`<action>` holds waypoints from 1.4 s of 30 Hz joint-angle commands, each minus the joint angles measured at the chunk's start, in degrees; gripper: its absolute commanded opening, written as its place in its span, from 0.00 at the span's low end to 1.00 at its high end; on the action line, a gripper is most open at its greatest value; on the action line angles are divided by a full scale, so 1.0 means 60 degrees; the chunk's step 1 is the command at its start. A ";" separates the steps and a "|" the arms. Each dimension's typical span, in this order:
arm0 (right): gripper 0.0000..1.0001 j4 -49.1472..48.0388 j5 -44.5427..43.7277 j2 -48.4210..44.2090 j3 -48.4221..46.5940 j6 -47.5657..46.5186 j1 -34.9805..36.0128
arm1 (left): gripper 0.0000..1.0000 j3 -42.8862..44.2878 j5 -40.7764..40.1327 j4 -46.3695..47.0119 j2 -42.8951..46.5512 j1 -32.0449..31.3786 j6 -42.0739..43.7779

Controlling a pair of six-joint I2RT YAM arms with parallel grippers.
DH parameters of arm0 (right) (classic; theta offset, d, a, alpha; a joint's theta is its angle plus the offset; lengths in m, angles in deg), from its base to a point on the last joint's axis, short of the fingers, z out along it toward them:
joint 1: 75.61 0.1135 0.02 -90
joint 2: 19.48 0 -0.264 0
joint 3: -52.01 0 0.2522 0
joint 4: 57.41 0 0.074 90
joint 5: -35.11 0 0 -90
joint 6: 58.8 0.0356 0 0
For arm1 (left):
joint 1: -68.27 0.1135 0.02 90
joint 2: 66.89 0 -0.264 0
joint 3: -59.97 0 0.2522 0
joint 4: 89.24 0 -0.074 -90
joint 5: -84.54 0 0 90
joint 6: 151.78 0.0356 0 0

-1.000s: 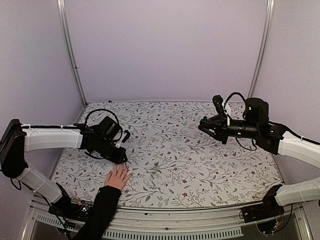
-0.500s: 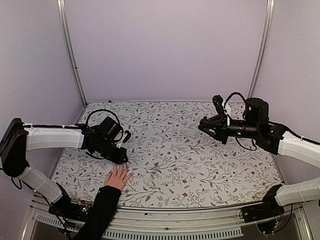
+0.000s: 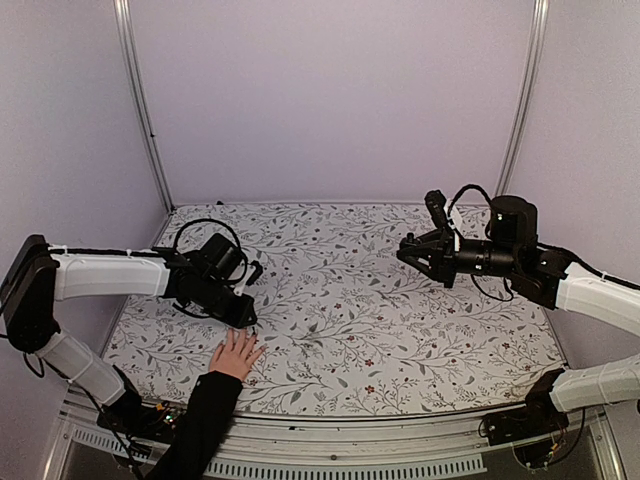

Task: Paint the nails
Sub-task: Paint the nail polish on the nail.

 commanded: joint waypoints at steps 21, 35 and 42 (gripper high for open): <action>0.00 -0.0186 -0.0193 0.0039 -0.0209 -0.0079 -0.0035 | 0.00 0.0226 0.0111 0.0150 -0.0199 0.0150 0.0146; 0.00 -0.0166 -0.0156 0.0013 -0.0201 -0.0079 -0.0037 | 0.00 0.0143 0.0192 0.0096 -0.0064 0.0140 0.0129; 0.00 -0.0159 -0.0165 -0.0002 -0.0198 -0.0079 -0.0027 | 0.00 0.0110 0.0205 0.0107 -0.0066 0.0141 0.0103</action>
